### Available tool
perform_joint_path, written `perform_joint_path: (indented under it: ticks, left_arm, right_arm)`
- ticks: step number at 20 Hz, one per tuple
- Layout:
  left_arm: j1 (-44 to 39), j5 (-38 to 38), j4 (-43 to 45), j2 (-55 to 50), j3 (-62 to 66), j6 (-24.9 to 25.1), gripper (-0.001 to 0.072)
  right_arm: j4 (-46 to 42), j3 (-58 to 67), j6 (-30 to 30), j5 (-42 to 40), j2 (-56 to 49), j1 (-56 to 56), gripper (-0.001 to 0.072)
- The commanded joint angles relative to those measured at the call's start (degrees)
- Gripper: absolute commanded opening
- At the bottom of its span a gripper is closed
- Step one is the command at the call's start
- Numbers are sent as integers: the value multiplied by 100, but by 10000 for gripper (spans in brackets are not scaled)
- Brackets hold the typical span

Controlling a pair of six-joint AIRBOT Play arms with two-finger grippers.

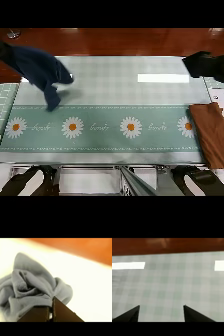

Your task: Fold the shirts.

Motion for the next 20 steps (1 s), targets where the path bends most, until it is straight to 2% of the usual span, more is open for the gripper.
perform_joint_path:
  ticks: [1, 6, 12, 16, 19, 20]
  left_arm:
    - [-470, 186, -785, 710, 660, 98, 21]
    - [-2142, 643, -1001, 669, 839, 96, 21]
    - [-4212, 1742, -997, 651, -846, 232, 22]
    - [-4546, 1812, -999, 643, -2396, 225, 22]
    - [-4500, 1829, -1001, 363, -3348, 223, 35]
    - [-4505, 1790, -1003, 160, -3475, 223, 280]
  right_arm:
    - [-323, 61, 39, 299, 953, -2, 621]
    - [-358, 61, 149, 678, 1574, -2, 621]
    - [-365, 55, 151, 1276, 1655, -2, 621]
    - [-232, -372, 197, 1403, 1655, -2, 621]
    - [339, -1235, 334, 1165, 1580, -2, 621]
    - [562, -1624, 374, 896, 1499, -2, 621]
